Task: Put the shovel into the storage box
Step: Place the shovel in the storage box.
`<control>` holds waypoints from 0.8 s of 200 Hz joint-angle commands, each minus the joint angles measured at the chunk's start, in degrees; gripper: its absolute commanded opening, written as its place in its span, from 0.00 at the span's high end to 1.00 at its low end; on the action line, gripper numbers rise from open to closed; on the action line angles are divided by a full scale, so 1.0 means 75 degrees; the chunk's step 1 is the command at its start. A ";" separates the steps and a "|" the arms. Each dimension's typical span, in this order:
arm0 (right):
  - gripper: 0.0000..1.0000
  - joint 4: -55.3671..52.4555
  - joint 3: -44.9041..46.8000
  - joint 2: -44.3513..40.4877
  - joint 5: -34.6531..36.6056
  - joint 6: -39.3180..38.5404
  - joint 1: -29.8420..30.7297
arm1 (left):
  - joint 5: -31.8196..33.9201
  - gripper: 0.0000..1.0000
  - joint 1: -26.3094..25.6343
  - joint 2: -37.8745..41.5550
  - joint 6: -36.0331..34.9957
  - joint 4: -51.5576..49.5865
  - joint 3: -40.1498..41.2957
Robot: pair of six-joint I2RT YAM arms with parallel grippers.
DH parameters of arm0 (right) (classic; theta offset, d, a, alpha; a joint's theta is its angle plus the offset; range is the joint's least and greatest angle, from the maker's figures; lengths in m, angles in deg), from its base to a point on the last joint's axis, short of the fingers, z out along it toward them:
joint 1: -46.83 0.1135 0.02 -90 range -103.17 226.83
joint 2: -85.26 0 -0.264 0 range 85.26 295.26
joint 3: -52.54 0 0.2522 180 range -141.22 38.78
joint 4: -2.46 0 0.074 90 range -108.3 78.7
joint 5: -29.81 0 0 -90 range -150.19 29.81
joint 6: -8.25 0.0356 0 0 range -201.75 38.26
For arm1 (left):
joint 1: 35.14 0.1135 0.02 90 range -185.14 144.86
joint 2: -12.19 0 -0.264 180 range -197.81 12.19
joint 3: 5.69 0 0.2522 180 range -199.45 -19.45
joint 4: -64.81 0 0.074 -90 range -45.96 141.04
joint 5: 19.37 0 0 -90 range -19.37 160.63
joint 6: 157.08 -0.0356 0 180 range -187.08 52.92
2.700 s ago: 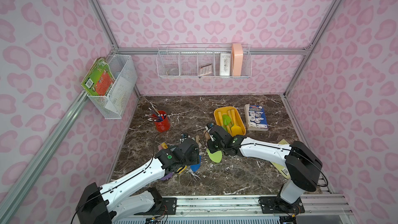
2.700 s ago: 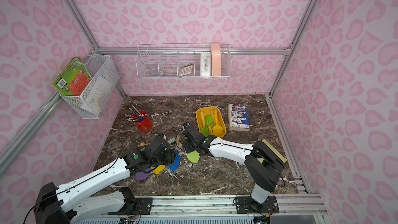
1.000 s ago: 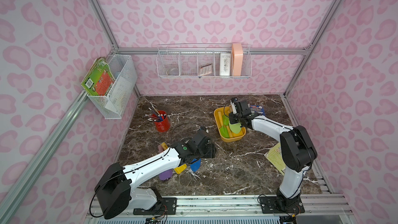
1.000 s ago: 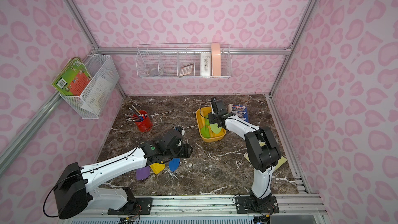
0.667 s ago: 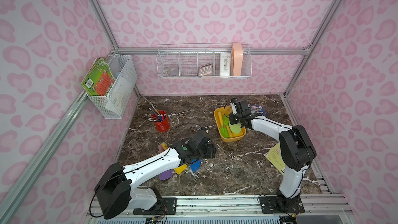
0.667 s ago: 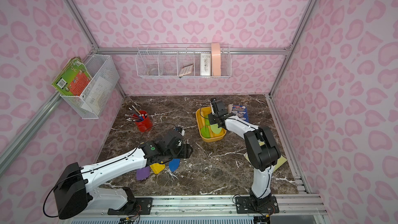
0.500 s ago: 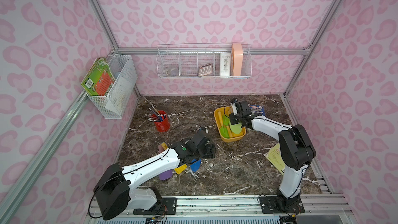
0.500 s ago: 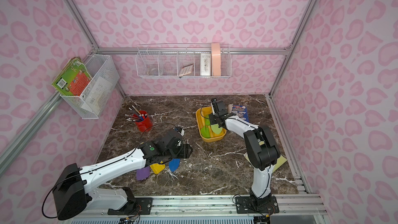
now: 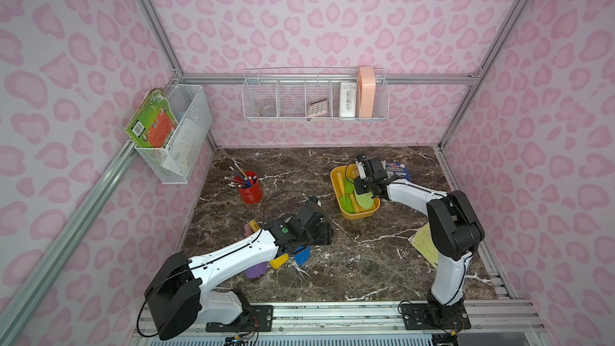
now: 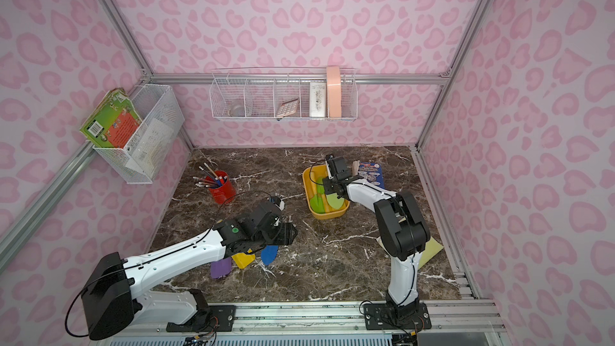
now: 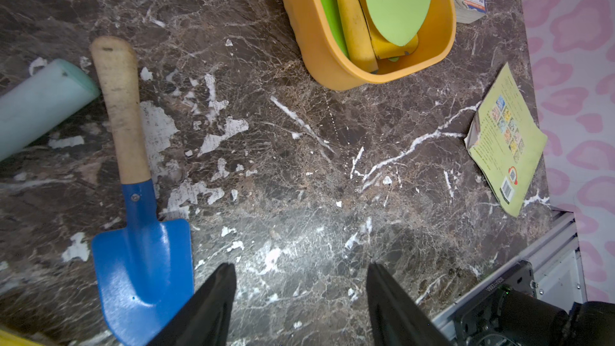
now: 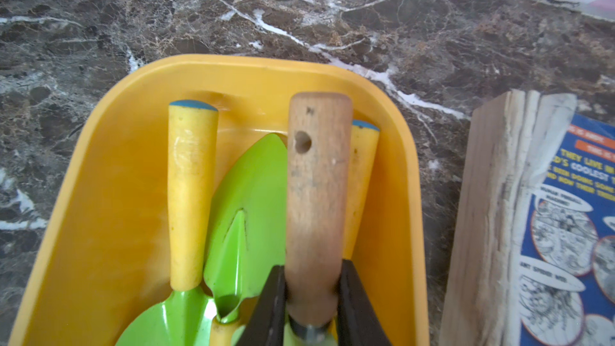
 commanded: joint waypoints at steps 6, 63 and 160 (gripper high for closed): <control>0.78 0.0104 -0.0038 0.0009 0.0120 0.0025 -0.0006 | 0.0097 0.33 0.0003 0.0042 -0.0002 -0.0050 -0.0010; 0.65 -0.0026 -0.0095 -0.0109 0.0259 0.0156 -0.0013 | 0.0142 0.32 0.0010 0.0155 0.0000 -0.0138 -0.0010; 0.59 -0.0120 0.0634 -0.1686 -0.0427 0.0617 0.0262 | 0.0856 0.32 0.0031 0.0612 0.0022 -0.1366 -0.0317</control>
